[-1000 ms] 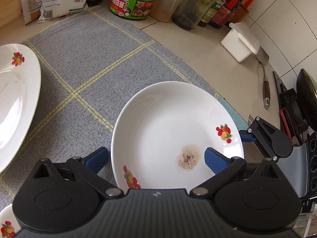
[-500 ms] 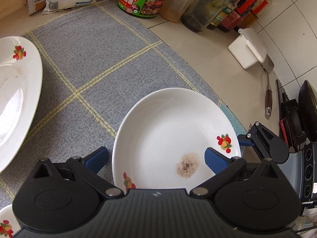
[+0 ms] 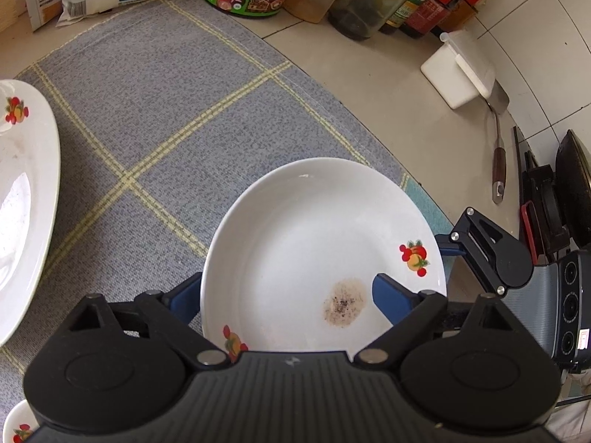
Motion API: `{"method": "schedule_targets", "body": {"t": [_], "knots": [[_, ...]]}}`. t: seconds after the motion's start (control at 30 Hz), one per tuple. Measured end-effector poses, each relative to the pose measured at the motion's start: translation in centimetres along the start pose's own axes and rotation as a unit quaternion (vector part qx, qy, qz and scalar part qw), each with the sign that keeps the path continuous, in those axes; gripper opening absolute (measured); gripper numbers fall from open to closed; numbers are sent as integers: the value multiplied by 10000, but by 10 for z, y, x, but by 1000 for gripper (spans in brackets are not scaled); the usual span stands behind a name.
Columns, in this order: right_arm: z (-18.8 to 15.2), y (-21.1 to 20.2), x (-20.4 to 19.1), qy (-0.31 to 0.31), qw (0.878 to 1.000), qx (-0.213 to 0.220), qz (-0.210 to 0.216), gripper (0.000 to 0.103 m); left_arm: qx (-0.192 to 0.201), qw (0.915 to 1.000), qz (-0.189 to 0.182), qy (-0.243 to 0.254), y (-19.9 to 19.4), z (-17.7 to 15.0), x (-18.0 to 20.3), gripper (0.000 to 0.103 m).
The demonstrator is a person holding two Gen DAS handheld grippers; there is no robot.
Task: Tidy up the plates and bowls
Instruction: 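Lift the stained plate with the left gripper and carry it across the towel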
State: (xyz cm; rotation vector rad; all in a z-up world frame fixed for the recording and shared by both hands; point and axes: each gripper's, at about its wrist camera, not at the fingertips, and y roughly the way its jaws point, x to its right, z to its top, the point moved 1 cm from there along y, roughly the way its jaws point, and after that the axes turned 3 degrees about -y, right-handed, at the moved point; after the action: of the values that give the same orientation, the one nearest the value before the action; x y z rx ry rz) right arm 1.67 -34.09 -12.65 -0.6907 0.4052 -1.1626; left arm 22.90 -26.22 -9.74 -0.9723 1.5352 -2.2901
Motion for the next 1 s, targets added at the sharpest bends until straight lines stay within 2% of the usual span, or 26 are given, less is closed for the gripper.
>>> {"method": "schedule_targets", "body": {"t": [0.1, 0.43, 1.0], "knots": [[2, 1, 1, -16, 10000, -40, 20, 103, -113, 9999, 3, 94, 0, 3, 2, 87], [8, 3, 1, -21, 9998, -206, 12, 103, -210, 9997, 3, 134, 1, 6, 2, 87], [22, -3, 5, -74, 9994, -339, -6, 103, 26, 9998, -70, 199, -17, 12, 7, 87]]}}
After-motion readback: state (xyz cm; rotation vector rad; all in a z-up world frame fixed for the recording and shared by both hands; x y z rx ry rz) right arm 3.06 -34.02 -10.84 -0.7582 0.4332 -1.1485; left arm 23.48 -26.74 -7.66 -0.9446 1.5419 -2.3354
